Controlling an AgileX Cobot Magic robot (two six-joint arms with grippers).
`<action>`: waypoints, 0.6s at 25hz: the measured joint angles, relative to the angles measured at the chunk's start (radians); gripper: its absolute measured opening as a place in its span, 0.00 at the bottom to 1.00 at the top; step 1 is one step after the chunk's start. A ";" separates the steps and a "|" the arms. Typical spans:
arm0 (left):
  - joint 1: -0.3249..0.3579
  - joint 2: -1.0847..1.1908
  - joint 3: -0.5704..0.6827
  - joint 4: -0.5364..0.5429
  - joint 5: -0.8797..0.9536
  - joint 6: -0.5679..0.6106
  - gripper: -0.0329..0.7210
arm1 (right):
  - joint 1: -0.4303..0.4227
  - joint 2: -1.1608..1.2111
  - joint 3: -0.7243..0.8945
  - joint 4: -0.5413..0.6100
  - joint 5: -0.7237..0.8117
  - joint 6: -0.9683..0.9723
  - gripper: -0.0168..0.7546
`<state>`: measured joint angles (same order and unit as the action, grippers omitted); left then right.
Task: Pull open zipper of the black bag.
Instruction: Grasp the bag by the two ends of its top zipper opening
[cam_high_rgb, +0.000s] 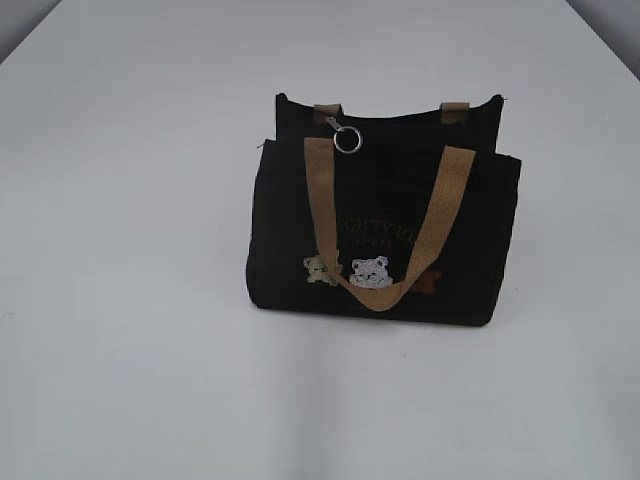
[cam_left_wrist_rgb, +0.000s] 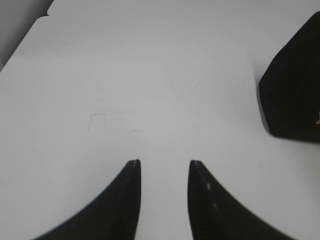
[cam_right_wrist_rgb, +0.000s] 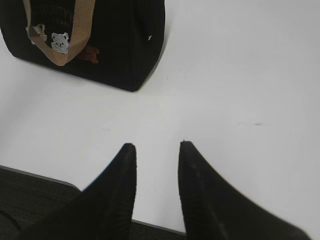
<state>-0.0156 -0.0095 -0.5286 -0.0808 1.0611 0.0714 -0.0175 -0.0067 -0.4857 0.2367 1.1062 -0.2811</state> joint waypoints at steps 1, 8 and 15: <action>0.000 0.000 0.000 0.000 0.000 0.000 0.37 | 0.000 0.000 0.000 0.000 0.000 0.000 0.33; 0.000 0.000 0.000 0.000 0.000 0.000 0.37 | 0.000 0.000 0.000 0.000 0.000 0.000 0.33; 0.000 0.000 0.000 0.000 0.000 0.000 0.37 | 0.000 0.000 0.000 0.000 0.000 0.000 0.33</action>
<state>-0.0156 -0.0095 -0.5286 -0.0808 1.0611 0.0714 -0.0175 -0.0067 -0.4857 0.2367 1.1062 -0.2811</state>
